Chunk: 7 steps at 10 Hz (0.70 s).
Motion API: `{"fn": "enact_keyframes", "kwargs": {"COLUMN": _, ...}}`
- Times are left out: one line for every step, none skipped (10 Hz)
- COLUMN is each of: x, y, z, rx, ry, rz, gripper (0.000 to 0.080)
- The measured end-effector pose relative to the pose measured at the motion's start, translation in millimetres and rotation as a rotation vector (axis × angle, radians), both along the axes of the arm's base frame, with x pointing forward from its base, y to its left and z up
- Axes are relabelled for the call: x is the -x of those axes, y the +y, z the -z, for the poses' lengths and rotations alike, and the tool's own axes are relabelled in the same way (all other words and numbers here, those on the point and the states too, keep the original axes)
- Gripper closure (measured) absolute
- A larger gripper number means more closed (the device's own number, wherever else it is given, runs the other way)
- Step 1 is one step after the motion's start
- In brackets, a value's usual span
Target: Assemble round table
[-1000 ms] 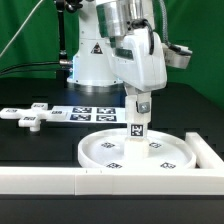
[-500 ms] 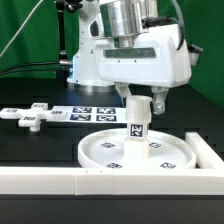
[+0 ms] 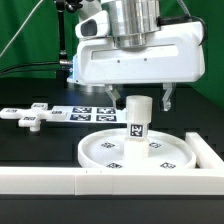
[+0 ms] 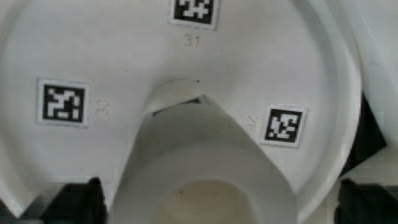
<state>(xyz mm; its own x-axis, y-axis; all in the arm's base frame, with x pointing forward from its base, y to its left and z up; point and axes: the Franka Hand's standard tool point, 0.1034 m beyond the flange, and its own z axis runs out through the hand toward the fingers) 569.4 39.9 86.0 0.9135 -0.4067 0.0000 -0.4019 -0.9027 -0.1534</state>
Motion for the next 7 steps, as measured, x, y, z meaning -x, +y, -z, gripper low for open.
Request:
{"fn": "enact_keyframes", "kwargs": {"x": 0.8, "y": 0.6, "z": 1.4, "rx": 0.016, "ry": -0.011, "rz": -0.116, "gripper": 0.0151}}
{"fn": "enact_keyframes", "kwargs": {"x": 1.0, "y": 0.8, "z": 1.4, "rx": 0.022, "ry": -0.02, "rz": -0.195, "gripper": 0.0151}}
{"fn": "enact_keyframes", "kwargs": {"x": 0.9, "y": -0.9, "z": 1.3, "rx": 0.027, "ry": -0.03, "rz": -0.266, "gripper": 0.0151}}
{"fn": "enact_keyframes", "kwargs": {"x": 0.7, "y": -5.6, "z": 1.3, "rx": 0.031, "ry": -0.037, "rz": -0.31, "gripper": 0.0151}}
{"fn": "enact_keyframes", "kwargs": {"x": 0.6, "y": -6.8, "z": 1.5, "rx": 0.038, "ry": -0.046, "rz": -0.381, "gripper": 0.0151}}
{"fn": "enact_keyframes", "kwargs": {"x": 0.7, "y": -7.2, "z": 1.5, "rx": 0.044, "ry": -0.056, "rz": -0.462, "gripper": 0.0151}}
{"fn": "enact_keyframes", "kwargs": {"x": 0.7, "y": -7.4, "z": 1.6, "rx": 0.048, "ry": -0.063, "rz": -0.516, "gripper": 0.0151}}
